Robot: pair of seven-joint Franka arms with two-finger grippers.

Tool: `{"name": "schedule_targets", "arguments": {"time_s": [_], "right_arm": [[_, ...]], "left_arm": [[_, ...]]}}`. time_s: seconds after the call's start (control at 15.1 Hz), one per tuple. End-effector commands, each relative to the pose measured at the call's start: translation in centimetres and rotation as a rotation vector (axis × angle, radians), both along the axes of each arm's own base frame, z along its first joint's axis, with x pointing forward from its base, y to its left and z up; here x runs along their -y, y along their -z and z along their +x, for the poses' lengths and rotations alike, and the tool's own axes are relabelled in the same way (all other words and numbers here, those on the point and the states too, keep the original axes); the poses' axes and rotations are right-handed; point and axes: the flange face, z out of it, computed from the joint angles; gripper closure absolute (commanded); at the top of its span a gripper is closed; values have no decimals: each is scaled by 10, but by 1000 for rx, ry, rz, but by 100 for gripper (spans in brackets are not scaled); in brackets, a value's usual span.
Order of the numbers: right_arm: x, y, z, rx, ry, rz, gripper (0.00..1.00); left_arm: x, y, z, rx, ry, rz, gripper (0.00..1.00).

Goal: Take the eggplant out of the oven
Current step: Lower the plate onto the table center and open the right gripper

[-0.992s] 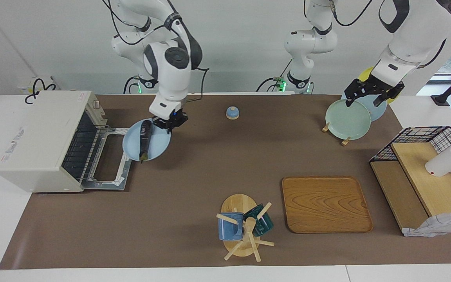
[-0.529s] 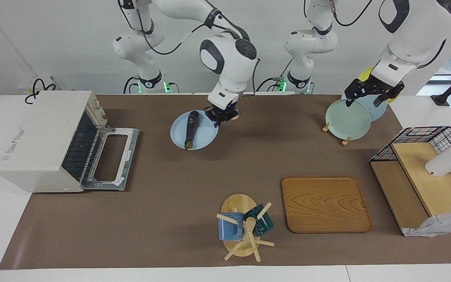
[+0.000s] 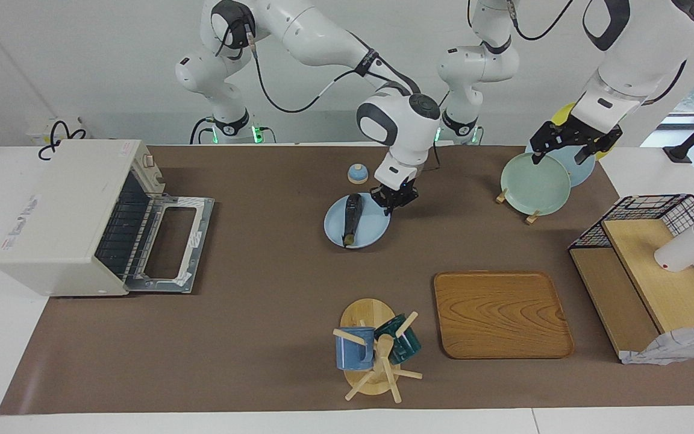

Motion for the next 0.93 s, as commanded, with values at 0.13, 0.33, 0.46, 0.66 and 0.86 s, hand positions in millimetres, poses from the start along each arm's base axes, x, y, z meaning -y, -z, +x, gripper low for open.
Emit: {"name": "schedule_targets", "arguments": {"time_s": [0.13, 0.33, 0.46, 0.66, 0.86], "right_arm": [[8, -13, 3, -8, 51, 91, 89], [9, -34, 12, 18, 40, 54, 65], [26, -43, 23, 20, 33, 7, 64], [103, -89, 54, -19, 50, -30, 70], [214, -93, 71, -95, 55, -70, 85]], "left_arm": [[-2, -4, -5, 0, -7, 22, 0], [-2, -4, -5, 0, -11, 22, 0], [-2, -3, -6, -7, -10, 22, 0], [-2, -3, -6, -5, -10, 22, 0], [3, -3, -6, -3, -4, 23, 0]]}}
